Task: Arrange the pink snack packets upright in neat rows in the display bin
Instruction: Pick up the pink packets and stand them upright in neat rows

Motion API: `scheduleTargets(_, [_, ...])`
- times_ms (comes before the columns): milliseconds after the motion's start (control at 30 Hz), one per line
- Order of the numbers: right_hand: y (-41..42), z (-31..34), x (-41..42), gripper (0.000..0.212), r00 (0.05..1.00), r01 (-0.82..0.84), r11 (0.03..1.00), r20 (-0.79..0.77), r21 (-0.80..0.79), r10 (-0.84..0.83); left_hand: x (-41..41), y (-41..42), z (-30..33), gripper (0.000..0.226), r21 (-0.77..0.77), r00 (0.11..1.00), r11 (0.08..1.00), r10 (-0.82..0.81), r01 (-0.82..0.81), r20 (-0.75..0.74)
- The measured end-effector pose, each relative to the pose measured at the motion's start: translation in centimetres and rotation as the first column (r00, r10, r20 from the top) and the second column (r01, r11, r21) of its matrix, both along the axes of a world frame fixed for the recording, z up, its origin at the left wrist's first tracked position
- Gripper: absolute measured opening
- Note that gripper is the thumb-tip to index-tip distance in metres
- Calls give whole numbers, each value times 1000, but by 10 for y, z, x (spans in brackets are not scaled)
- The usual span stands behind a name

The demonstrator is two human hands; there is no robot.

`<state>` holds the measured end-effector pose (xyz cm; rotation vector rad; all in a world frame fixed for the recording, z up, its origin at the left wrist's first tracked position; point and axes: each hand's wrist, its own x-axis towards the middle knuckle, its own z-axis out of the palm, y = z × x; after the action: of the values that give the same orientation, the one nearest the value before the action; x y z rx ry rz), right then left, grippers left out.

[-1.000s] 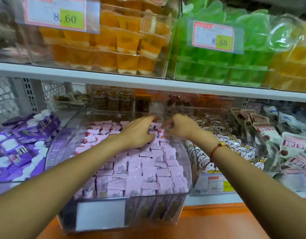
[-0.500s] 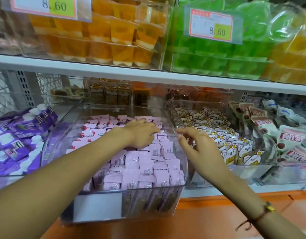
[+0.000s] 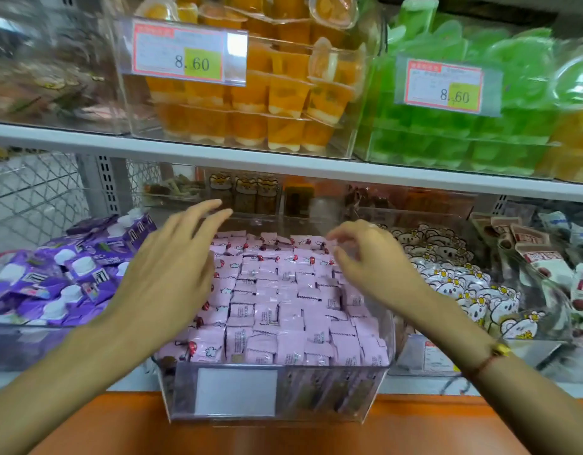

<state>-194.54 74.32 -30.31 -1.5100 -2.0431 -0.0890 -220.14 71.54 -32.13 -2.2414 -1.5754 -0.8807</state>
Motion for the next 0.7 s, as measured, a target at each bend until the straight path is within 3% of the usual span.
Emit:
scheduleTargets(167, [31, -33, -64, 56, 954, 102, 921, 299, -377, 17, -20, -9, -30, 54, -222, 909, 974, 50, 48, 415])
scheduleTargets(333, [38, -52, -68, 61, 957, 105, 843, 285, -528, 59, -19, -6, -37, 37, -248, 756, 960, 67, 129, 651])
scheduleTargets(467, [42, -46, -57, 64, 960, 82, 811, 264, -580, 92, -7, -5, -41, 37, -229, 743, 970, 89, 87, 663])
scheduleTargets(567, [45, -41, -56, 64, 957, 93, 816, 277, -570, 84, -2, -5, -39, 36, -226, 785, 971, 77, 81, 614])
scheduleTargets(700, [47, -32, -59, 59, 930, 205, 821, 367, -532, 5, 3, -4, -35, 33, -291, 809, 951, 88, 106, 581])
